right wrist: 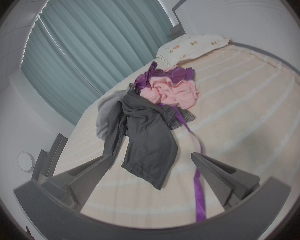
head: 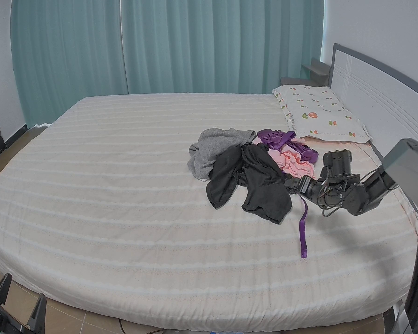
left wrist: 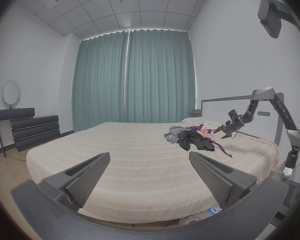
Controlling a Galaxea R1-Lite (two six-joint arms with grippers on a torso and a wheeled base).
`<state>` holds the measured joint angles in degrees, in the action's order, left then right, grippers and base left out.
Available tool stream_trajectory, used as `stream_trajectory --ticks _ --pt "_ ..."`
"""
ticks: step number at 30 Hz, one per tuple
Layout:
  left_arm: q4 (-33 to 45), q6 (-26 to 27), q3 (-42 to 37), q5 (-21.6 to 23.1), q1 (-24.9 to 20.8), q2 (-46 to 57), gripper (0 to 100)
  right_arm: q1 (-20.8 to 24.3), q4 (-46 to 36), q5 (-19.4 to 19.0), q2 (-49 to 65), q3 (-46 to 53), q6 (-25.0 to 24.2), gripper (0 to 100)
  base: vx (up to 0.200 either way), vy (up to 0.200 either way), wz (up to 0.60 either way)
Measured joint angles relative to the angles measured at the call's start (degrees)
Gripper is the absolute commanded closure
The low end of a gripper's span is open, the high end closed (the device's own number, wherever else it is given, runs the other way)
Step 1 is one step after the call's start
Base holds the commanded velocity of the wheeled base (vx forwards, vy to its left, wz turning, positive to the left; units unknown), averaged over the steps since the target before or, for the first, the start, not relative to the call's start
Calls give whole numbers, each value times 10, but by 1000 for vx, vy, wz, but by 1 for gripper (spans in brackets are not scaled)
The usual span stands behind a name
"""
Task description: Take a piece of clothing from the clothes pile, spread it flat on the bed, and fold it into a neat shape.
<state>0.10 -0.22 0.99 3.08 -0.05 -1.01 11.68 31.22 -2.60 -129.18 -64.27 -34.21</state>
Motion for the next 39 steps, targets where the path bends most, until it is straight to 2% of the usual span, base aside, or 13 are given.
stream_trajectory --ticks 10,17,25,26,35,39 --pt "0 0 0 0 0 0 0 22 -10 10 -138 -114 -17 0 0 0 0" --pt "0 0 0 0 0 0 0 29 -11 12 -181 -148 -17 0 0 0 0" --pt "0 0 0 0 0 0 0 42 -9 32 -213 -198 -18 0 0 0 0" --pt "0 0 0 0 0 0 0 44 -9 33 -216 -204 -18 100 0 0 0" --pt "0 0 0 0 0 0 0 54 -4 35 -228 -216 -25 100 0 0 0" --pt "0 0 0 0 0 0 0 55 -2 29 -217 -202 -80 100 0 0 0"
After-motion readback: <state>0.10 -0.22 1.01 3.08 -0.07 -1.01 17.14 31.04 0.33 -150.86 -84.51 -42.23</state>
